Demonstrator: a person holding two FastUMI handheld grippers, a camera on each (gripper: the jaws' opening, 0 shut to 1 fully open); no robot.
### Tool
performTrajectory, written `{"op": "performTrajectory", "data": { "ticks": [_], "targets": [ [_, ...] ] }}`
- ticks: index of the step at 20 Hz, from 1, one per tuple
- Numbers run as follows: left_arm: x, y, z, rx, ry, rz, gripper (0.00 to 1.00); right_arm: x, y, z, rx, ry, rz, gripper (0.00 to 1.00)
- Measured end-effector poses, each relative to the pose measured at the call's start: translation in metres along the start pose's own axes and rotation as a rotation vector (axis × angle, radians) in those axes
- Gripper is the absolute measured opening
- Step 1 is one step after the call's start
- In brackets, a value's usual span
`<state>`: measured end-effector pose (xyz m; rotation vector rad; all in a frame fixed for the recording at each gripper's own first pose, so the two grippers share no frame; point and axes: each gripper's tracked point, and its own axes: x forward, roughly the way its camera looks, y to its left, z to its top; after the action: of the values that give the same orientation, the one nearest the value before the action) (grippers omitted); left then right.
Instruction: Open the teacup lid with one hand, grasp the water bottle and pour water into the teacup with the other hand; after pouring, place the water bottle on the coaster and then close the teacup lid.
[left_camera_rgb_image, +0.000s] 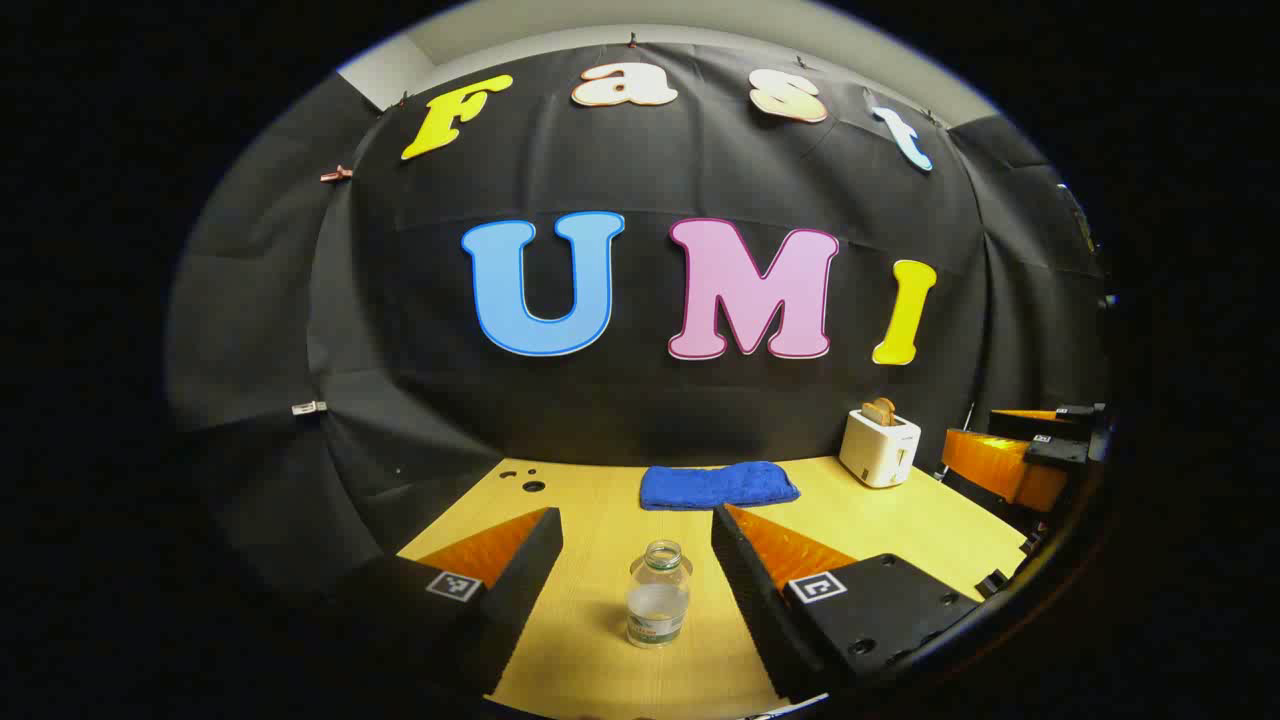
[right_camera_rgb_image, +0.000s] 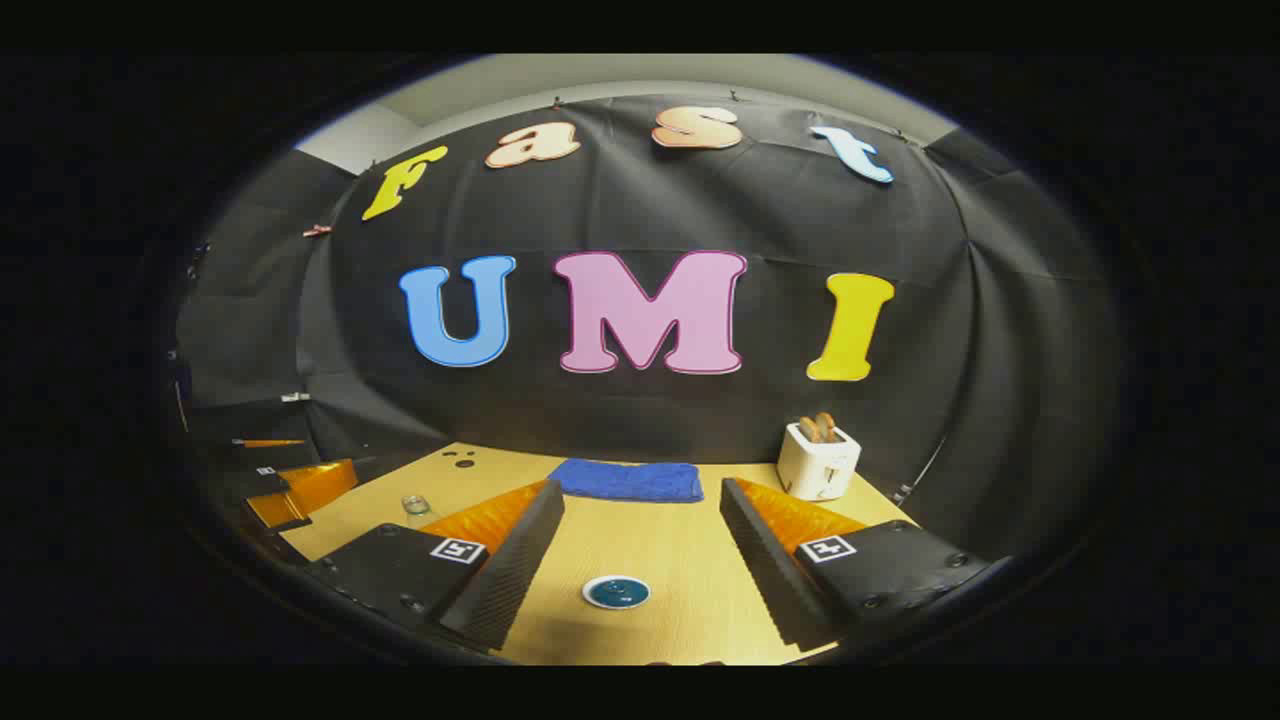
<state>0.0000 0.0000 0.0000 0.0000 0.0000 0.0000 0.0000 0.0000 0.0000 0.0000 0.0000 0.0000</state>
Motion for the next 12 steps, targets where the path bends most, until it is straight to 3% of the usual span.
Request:
{"op": "performTrajectory", "data": {
  "ticks": [12],
  "targets": [
    [-0.006,-0.001,-0.012,-0.010,0.037,-0.022,0.95,-0.006,0.005,-0.012,-0.018,0.028,0.017,0.98]
  ]
}}
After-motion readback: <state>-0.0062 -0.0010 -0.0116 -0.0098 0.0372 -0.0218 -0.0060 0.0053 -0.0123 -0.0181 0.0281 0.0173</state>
